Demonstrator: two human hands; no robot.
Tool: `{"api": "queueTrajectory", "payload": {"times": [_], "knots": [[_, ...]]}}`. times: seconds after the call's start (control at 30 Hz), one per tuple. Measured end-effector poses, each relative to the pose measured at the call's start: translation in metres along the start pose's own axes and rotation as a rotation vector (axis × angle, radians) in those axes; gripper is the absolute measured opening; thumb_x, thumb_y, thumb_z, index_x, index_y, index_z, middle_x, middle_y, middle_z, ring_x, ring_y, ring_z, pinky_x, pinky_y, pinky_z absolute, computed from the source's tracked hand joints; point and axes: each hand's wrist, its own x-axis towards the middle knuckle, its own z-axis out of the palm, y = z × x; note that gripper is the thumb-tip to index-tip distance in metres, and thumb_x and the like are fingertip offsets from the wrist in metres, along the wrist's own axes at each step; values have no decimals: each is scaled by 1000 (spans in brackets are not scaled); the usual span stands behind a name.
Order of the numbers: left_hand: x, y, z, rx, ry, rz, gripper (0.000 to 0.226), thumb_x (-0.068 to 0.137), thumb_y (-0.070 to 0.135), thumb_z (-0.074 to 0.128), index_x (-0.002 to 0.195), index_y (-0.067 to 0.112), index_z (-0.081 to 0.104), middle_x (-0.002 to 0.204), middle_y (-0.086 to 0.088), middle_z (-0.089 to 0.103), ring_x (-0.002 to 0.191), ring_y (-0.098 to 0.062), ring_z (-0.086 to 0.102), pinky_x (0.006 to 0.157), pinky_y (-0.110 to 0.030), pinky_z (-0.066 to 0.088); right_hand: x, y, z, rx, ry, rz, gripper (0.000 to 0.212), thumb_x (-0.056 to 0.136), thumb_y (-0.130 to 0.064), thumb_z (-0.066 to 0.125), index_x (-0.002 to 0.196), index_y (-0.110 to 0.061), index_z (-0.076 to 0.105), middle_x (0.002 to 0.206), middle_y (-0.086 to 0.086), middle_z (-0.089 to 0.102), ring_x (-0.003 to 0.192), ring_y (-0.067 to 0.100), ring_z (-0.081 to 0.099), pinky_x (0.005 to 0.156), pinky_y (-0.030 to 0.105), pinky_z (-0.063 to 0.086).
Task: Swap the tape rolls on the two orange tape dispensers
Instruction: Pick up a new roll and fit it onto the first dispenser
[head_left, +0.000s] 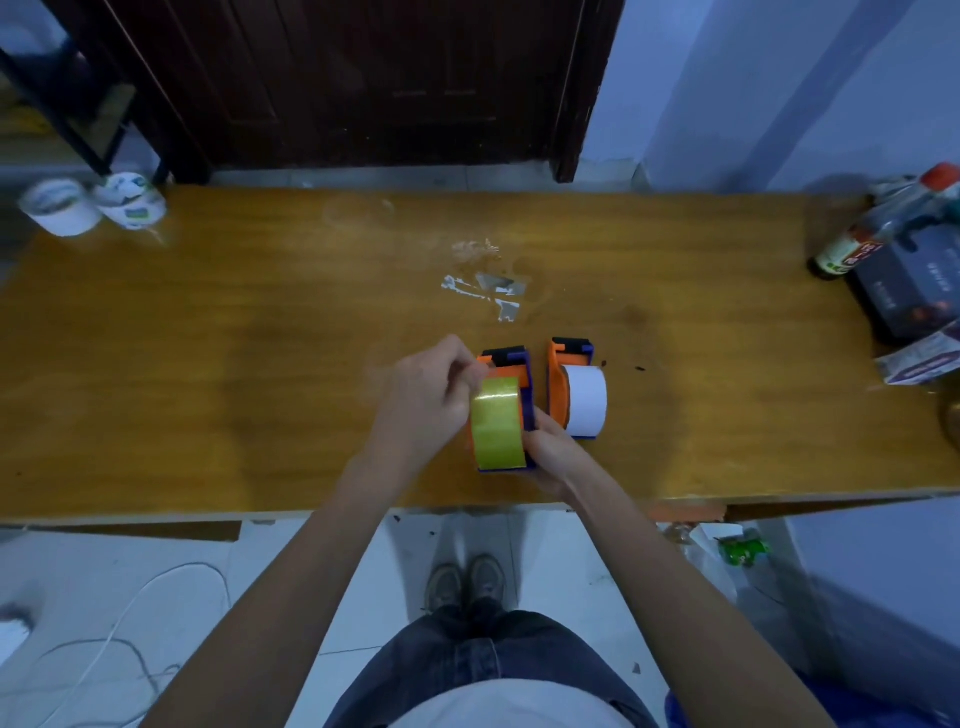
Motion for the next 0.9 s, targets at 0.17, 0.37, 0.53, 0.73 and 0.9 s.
{"api": "queueTrajectory", "payload": {"times": [0.17, 0.37, 0.53, 0.73, 0.9], "knots": [[30, 5, -14, -74, 114, -170, 10, 89, 13, 53, 79, 14, 55, 76, -6, 68, 67, -23, 64, 62, -39, 53, -10, -10, 1, -166, -48, -41, 38, 87, 2, 57, 118, -18, 54, 95, 6, 68, 85, 21, 67, 73, 36, 54], [62, -7, -29, -71, -11, -324, 25, 87, 13, 59, 65, 23, 53, 58, 0, 64, 59, -23, 63, 70, -39, 56, -26, -9, 7, -219, -102, -112, 41, 82, -3, 64, 111, -32, 57, 102, 6, 70, 99, 27, 67, 87, 46, 53], [73, -14, -31, -127, -26, -441, 26, 88, 11, 59, 64, 20, 54, 56, -2, 60, 51, -18, 59, 65, -35, 54, -39, -14, 8, -224, -161, -152, 42, 87, 5, 58, 110, -30, 56, 98, 3, 69, 84, 14, 69, 70, 30, 57], [71, -22, -29, -131, -43, -462, 27, 87, 12, 61, 62, 21, 54, 56, -5, 61, 56, -24, 60, 71, -39, 55, -45, -16, 6, -230, -154, -182, 40, 88, 6, 56, 109, -28, 56, 96, 2, 69, 80, 8, 70, 67, 25, 57], [77, -15, -26, -30, -44, -358, 13, 86, 16, 60, 74, 14, 60, 61, -3, 59, 64, -22, 57, 59, -27, 41, -49, -20, 12, -301, -224, -171, 45, 86, 12, 53, 109, -27, 55, 93, 2, 65, 75, 4, 67, 65, 20, 54]]}}
